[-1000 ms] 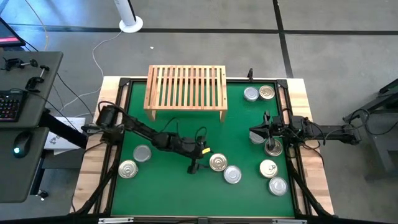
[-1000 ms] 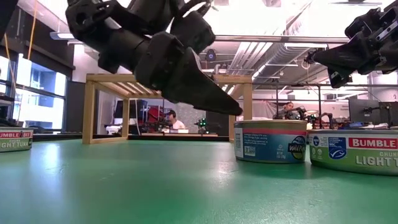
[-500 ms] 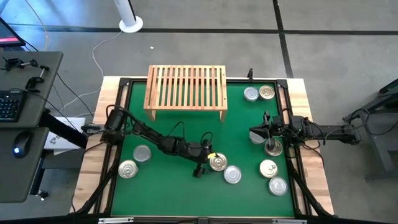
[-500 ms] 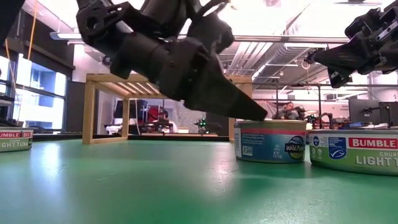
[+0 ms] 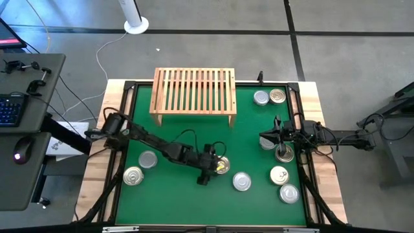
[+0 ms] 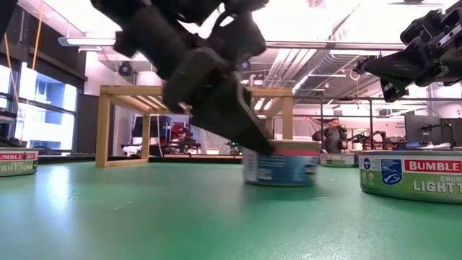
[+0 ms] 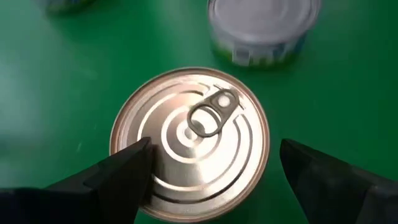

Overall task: Stack canned seafood by type on shelf
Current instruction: Put the blue pink tuna can on the shelf

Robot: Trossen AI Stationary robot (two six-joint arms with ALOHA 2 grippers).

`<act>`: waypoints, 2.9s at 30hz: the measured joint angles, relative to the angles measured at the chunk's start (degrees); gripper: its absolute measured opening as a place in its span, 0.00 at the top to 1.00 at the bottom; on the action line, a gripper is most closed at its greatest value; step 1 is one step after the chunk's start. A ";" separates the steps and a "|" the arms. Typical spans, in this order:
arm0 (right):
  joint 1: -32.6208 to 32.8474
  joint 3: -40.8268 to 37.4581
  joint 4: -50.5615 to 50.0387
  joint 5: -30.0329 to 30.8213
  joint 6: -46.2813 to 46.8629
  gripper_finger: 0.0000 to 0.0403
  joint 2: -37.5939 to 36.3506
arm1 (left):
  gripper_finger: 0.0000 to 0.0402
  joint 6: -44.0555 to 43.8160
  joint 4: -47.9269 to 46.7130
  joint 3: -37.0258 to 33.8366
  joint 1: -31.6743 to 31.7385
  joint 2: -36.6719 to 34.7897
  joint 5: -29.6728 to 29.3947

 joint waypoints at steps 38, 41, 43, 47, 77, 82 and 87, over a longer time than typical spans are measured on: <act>-0.01 -0.01 0.00 0.00 -0.01 0.99 -0.02 | 0.15 -15.00 29.81 -18.02 -2.63 -0.24 -9.70; 0.00 0.00 0.00 0.00 0.00 0.99 -0.02 | 0.15 -13.28 30.68 -17.13 -2.00 -0.29 -8.95; -0.02 -0.02 0.00 0.00 -0.02 0.99 -0.02 | 0.15 -12.22 30.71 -16.58 -1.76 -0.29 -8.11; 0.00 0.00 0.00 0.00 0.00 0.99 -0.02 | 0.15 -9.14 31.45 -15.40 -1.79 -0.29 -6.78; -0.01 0.00 0.00 0.00 0.00 0.99 -0.04 | 0.06 -4.54 11.61 0.48 3.06 2.52 5.20; -0.01 0.00 0.00 0.00 -0.02 0.99 -0.02 | 0.06 -4.69 12.13 0.68 2.83 3.50 4.47; -0.02 -0.02 0.00 0.00 -0.02 0.99 -0.02 | 0.06 -6.02 9.12 0.82 2.74 3.34 2.76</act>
